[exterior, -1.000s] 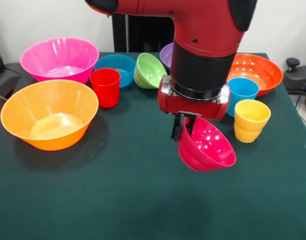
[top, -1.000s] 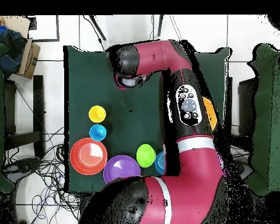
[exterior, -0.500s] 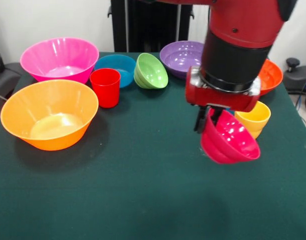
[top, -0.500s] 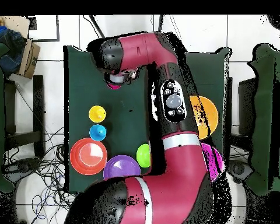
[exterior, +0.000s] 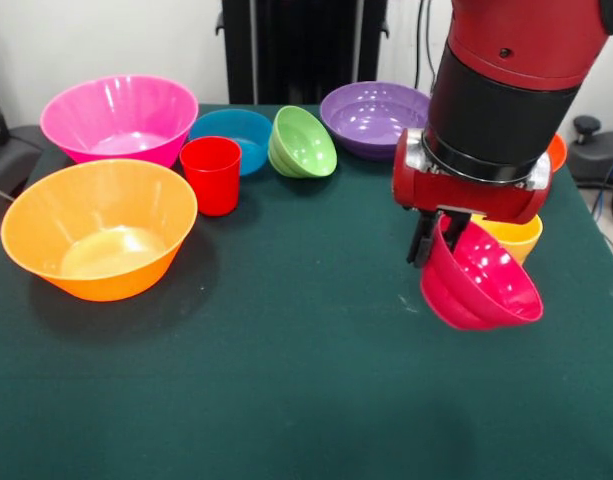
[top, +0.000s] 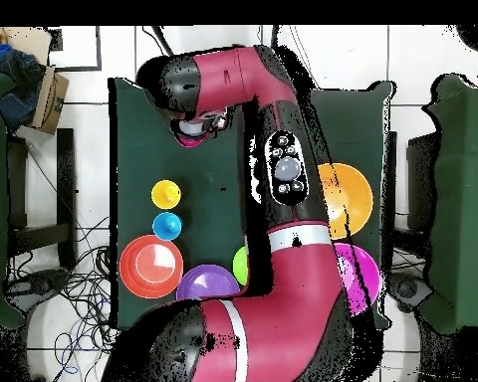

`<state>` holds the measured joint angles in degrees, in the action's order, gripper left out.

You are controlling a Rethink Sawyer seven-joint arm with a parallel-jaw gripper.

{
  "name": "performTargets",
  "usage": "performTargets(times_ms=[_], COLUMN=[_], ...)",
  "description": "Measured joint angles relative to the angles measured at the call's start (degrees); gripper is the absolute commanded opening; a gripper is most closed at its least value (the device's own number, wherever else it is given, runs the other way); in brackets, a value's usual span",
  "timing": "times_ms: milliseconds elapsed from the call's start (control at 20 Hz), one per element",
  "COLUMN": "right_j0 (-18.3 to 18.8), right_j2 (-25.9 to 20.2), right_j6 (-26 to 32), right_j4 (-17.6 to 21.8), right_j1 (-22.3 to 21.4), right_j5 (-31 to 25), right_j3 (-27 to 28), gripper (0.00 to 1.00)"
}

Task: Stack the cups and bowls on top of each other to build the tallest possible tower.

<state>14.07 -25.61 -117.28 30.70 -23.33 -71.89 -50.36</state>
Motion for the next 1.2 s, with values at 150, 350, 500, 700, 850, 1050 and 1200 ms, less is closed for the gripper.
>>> performTargets(times_ms=[150, 350, 500, 700, 850, 1050, 1200], right_j0=[0.1, 0.1, 0.1, 0.1, 0.0, -0.2, -0.4], right_j2=[0.0, 0.0, 0.0, 0.0, 0.0, 0.0, 0.0], right_j6=[0.0, 0.0, 0.0, 0.0, 0.0, 0.0, 0.0], right_j4=[0.0, -0.1, -0.1, -0.1, -0.1, -0.1, -0.1], right_j1=[0.2, 0.3, 0.5, 1.6, 2.6, 4.7, 5.8], right_j5=[0.0, 0.0, 0.0, 0.0, 0.0, 0.0, 0.0], right_j3=[0.0, 0.0, 0.1, 1.7, 3.2, 6.5, 8.3], gripper=[0.0, 0.0, 0.0, 0.0, 0.0, 0.0, 0.0])
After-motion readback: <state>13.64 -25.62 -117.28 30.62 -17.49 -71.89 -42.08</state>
